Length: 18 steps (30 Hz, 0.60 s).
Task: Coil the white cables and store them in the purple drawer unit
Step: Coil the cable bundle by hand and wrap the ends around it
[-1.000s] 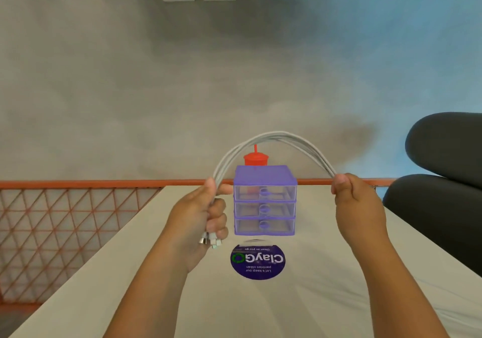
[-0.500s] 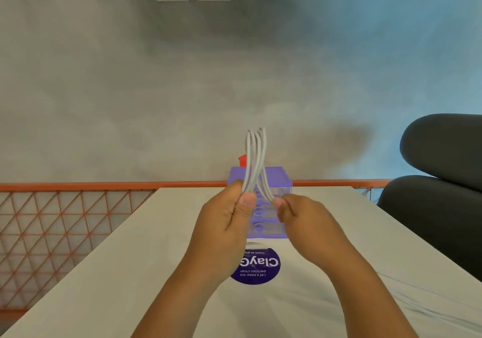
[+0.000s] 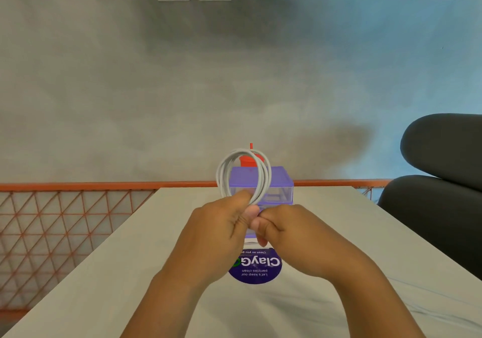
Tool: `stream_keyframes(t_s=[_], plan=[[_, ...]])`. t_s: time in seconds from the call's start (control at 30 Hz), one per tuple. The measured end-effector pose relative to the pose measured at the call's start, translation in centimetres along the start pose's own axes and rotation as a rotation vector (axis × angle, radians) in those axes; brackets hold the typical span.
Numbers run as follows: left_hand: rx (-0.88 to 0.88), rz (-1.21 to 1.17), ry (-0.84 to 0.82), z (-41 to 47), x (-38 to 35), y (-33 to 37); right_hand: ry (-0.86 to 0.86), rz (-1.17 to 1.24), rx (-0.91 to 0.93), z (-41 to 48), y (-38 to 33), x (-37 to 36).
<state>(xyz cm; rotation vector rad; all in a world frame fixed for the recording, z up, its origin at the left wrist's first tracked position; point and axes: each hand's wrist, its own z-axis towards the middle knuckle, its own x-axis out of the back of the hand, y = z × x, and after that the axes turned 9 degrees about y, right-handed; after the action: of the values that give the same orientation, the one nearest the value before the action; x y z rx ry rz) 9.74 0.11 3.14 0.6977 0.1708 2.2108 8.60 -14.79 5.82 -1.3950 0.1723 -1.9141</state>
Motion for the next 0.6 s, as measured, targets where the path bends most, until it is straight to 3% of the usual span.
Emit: stream_keyframes(t_s=[0.2, 0.33, 0.47, 0.53, 0.6], plan=[[0.224, -0.327, -0.210, 0.5, 1.4, 1.2, 0.038, 0.070, 0.061, -0.3, -0.6, 1.1], [0.353, -0.523, -0.198, 0.7, 2.1, 2.6, 0.023, 0.090, 0.091, -0.5, -0.9, 1.6], [0.468, -0.580, -0.058, 1.1, 3.0, 1.7, -0.120, 0.042, -0.036, -1.6, 0.4, 3.7], [0.523, -0.583, -0.035, 1.2, 3.5, 0.8, -0.067, 0.023, -0.073, -1.9, 0.9, 4.5], [0.563, -0.604, -0.071, 1.2, 3.7, 0.3, 0.080, -0.041, 0.001, -1.7, 1.2, 4.6]])
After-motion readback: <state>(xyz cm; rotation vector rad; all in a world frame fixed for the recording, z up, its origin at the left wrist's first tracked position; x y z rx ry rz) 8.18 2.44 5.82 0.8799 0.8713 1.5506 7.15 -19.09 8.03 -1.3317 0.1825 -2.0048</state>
